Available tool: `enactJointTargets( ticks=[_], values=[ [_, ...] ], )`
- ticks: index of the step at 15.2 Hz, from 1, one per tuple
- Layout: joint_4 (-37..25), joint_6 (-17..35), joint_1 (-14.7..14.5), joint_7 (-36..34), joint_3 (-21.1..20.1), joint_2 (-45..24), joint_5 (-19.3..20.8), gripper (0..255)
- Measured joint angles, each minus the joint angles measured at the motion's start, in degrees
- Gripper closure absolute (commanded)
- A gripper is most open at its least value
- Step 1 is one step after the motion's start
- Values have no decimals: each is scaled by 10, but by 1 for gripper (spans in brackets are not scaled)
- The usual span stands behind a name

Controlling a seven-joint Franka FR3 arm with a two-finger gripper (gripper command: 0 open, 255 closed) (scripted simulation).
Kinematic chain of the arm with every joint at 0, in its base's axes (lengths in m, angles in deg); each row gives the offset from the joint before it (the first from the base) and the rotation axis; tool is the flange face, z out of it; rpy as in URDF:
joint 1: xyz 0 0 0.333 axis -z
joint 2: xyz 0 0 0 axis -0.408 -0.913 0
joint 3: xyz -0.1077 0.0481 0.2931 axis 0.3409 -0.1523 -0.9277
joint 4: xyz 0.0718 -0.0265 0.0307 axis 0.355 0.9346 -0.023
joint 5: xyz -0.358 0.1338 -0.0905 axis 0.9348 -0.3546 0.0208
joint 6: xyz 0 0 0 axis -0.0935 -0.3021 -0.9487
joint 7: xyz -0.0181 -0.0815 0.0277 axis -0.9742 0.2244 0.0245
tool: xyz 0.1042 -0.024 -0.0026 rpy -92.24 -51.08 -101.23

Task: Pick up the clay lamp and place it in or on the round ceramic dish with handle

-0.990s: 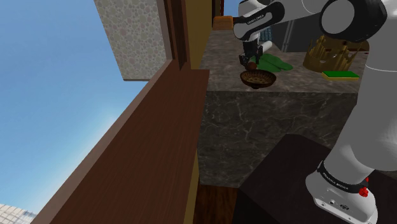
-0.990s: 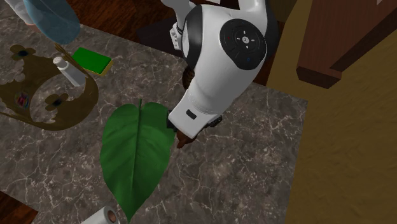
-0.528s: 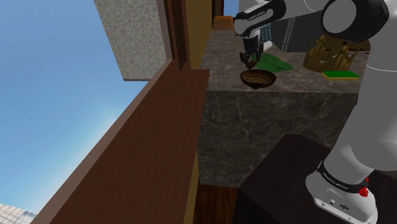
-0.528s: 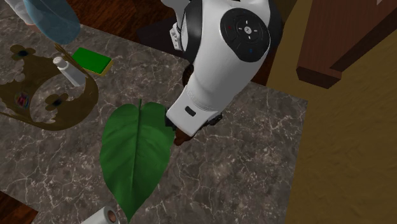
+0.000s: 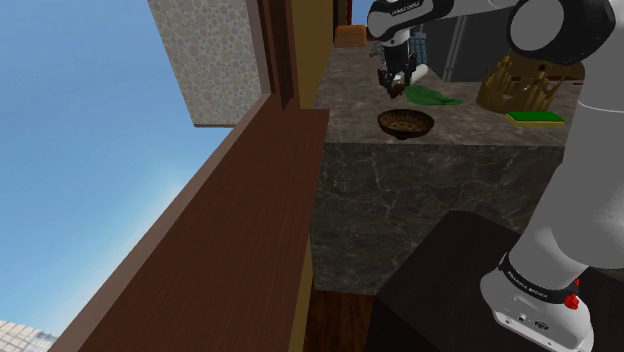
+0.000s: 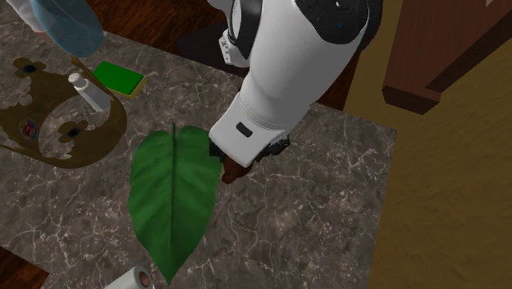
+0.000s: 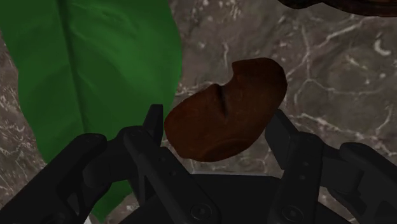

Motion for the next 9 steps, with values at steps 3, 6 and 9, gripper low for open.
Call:
enactJointTargets(
  ticks=[3, 6, 9],
  values=[
    [-22, -21, 1, 5, 0, -1, -1, 255],
    [-46, -43, 2, 9, 1, -3, -3, 255],
    [-70, -66, 3, 15, 1, -3, -4, 255]
  ],
)
